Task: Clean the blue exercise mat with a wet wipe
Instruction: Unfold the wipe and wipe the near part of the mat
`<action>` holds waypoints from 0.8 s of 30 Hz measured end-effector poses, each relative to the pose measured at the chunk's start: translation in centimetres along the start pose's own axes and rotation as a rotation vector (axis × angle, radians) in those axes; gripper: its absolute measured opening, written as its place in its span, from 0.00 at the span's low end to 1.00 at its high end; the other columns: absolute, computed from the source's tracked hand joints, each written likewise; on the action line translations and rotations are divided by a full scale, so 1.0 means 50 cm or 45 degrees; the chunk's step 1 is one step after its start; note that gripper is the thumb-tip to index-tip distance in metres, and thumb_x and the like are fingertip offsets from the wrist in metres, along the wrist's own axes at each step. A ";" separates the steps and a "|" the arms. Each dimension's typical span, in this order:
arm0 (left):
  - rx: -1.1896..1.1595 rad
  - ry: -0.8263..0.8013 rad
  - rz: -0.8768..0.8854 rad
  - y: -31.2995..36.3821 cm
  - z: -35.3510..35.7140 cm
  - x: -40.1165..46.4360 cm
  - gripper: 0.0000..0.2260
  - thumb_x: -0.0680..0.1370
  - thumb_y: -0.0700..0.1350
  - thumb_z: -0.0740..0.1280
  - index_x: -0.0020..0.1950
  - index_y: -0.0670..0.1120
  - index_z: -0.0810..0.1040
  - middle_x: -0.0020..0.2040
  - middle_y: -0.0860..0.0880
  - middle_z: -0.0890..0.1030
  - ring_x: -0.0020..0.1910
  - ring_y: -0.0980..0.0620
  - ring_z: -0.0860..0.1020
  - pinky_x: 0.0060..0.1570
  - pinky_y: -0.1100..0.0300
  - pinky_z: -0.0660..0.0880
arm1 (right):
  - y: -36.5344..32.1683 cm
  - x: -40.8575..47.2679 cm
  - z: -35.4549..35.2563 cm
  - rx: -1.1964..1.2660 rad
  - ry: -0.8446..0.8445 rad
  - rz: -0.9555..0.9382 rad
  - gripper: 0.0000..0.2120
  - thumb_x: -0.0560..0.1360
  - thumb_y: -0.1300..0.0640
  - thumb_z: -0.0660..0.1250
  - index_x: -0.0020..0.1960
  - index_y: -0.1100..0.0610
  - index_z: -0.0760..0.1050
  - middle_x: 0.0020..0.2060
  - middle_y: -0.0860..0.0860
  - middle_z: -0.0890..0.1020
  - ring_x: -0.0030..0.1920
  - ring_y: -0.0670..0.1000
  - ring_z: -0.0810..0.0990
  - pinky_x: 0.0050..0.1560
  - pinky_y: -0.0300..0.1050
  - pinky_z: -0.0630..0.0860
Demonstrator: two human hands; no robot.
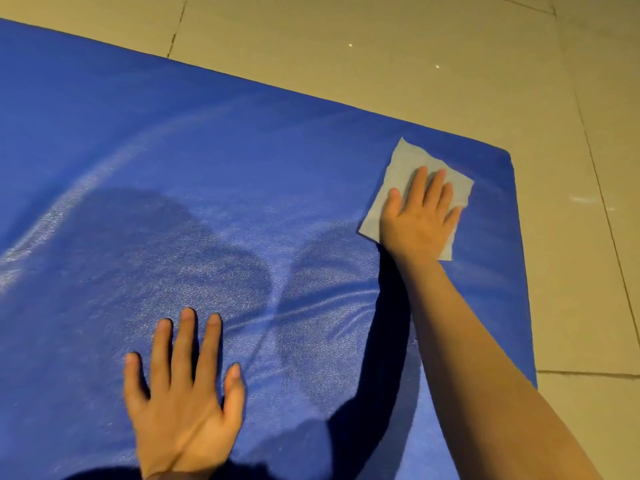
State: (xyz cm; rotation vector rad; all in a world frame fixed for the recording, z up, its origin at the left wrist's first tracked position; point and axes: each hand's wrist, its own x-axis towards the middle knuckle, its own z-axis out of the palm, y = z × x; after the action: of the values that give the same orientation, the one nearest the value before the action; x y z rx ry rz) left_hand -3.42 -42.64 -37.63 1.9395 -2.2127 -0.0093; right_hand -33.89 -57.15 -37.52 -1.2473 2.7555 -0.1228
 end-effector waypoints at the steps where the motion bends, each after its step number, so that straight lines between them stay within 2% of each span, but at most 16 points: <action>1: -0.003 -0.005 0.000 -0.001 0.000 0.000 0.27 0.78 0.55 0.53 0.76 0.47 0.66 0.75 0.41 0.68 0.74 0.38 0.65 0.71 0.36 0.56 | -0.034 -0.018 0.014 0.010 -0.002 -0.073 0.30 0.83 0.42 0.45 0.81 0.53 0.46 0.80 0.54 0.47 0.79 0.56 0.44 0.76 0.61 0.40; 3: -0.016 -0.019 0.007 -0.004 0.001 0.000 0.27 0.77 0.55 0.54 0.75 0.46 0.66 0.74 0.41 0.69 0.74 0.38 0.65 0.70 0.35 0.56 | -0.098 -0.065 0.030 0.019 0.025 -0.236 0.35 0.79 0.39 0.38 0.80 0.55 0.49 0.80 0.56 0.50 0.79 0.58 0.47 0.75 0.61 0.40; 5: -0.039 -0.033 -0.001 -0.005 0.001 0.001 0.27 0.77 0.55 0.54 0.75 0.47 0.66 0.74 0.41 0.69 0.74 0.38 0.65 0.70 0.35 0.56 | -0.142 -0.117 0.037 -0.017 0.009 -0.543 0.37 0.76 0.38 0.36 0.80 0.54 0.52 0.79 0.55 0.53 0.79 0.58 0.50 0.75 0.62 0.41; 7: -0.056 -0.044 -0.014 -0.004 0.000 -0.001 0.27 0.77 0.55 0.54 0.75 0.46 0.67 0.75 0.41 0.68 0.74 0.38 0.64 0.70 0.35 0.55 | -0.138 -0.133 0.040 -0.027 -0.072 -0.871 0.35 0.77 0.37 0.42 0.78 0.52 0.59 0.78 0.55 0.59 0.78 0.59 0.57 0.75 0.63 0.48; 9: -0.080 -0.073 -0.026 -0.004 -0.001 0.000 0.28 0.77 0.55 0.54 0.74 0.45 0.69 0.75 0.41 0.68 0.74 0.39 0.63 0.71 0.35 0.54 | -0.096 -0.093 0.039 0.030 -0.060 -0.965 0.32 0.79 0.37 0.50 0.74 0.54 0.68 0.73 0.59 0.68 0.73 0.62 0.67 0.71 0.64 0.61; 11: -0.087 -0.110 -0.026 -0.008 -0.001 -0.001 0.29 0.77 0.55 0.54 0.74 0.44 0.70 0.75 0.40 0.68 0.75 0.39 0.62 0.71 0.36 0.52 | -0.014 -0.030 0.026 0.012 0.072 -0.777 0.31 0.81 0.37 0.50 0.74 0.58 0.69 0.72 0.62 0.69 0.72 0.64 0.68 0.70 0.63 0.65; 12: -0.094 -0.121 -0.028 -0.009 -0.001 -0.001 0.29 0.77 0.55 0.54 0.74 0.44 0.71 0.74 0.40 0.68 0.75 0.38 0.62 0.71 0.36 0.52 | 0.038 0.002 0.007 -0.020 0.082 -0.612 0.31 0.82 0.38 0.49 0.76 0.57 0.64 0.75 0.62 0.64 0.74 0.63 0.64 0.73 0.62 0.61; 14: -0.100 -0.122 -0.032 -0.008 -0.001 0.000 0.29 0.77 0.55 0.54 0.74 0.43 0.71 0.74 0.39 0.69 0.75 0.38 0.62 0.71 0.36 0.52 | 0.147 0.045 -0.032 -0.043 -0.080 -0.244 0.31 0.83 0.40 0.48 0.80 0.55 0.52 0.79 0.58 0.53 0.79 0.58 0.51 0.77 0.57 0.49; 15: -0.099 -0.118 -0.035 -0.006 -0.001 0.000 0.29 0.77 0.55 0.54 0.74 0.43 0.71 0.74 0.39 0.69 0.75 0.38 0.62 0.71 0.36 0.52 | 0.193 0.051 -0.049 -0.026 -0.110 -0.110 0.31 0.83 0.40 0.47 0.81 0.54 0.49 0.80 0.56 0.50 0.79 0.56 0.48 0.77 0.57 0.46; 17: -0.099 -0.114 -0.040 -0.006 0.001 0.000 0.29 0.77 0.55 0.54 0.74 0.44 0.71 0.74 0.39 0.69 0.74 0.38 0.62 0.71 0.36 0.52 | 0.244 0.039 -0.063 0.002 -0.081 0.034 0.30 0.83 0.41 0.46 0.81 0.55 0.49 0.80 0.56 0.49 0.79 0.56 0.48 0.77 0.58 0.46; 20: -0.089 -0.111 -0.031 -0.008 0.003 -0.001 0.29 0.77 0.55 0.54 0.74 0.43 0.71 0.74 0.39 0.69 0.74 0.38 0.62 0.71 0.36 0.53 | 0.233 -0.004 -0.047 -0.011 -0.032 0.209 0.30 0.83 0.42 0.46 0.81 0.56 0.49 0.80 0.57 0.49 0.79 0.57 0.48 0.76 0.62 0.46; 22: -0.082 -0.109 -0.033 -0.006 0.002 0.000 0.29 0.76 0.55 0.54 0.73 0.43 0.72 0.74 0.39 0.69 0.74 0.38 0.62 0.70 0.35 0.53 | 0.194 -0.043 -0.040 -0.067 -0.056 0.116 0.35 0.81 0.37 0.44 0.81 0.55 0.48 0.80 0.56 0.47 0.79 0.56 0.46 0.75 0.65 0.43; 24: -0.064 -0.105 -0.035 -0.003 0.000 0.002 0.29 0.76 0.55 0.54 0.73 0.43 0.72 0.74 0.39 0.69 0.74 0.38 0.63 0.70 0.35 0.54 | 0.128 -0.097 -0.025 -0.074 -0.114 -0.260 0.40 0.75 0.32 0.39 0.80 0.53 0.47 0.80 0.53 0.46 0.79 0.56 0.45 0.74 0.65 0.39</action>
State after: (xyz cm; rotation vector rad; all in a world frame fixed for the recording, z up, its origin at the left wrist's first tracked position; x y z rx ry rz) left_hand -3.31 -42.75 -37.65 1.9766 -2.2140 -0.1501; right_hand -35.65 -49.23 -36.72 -1.5085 2.5684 -0.0045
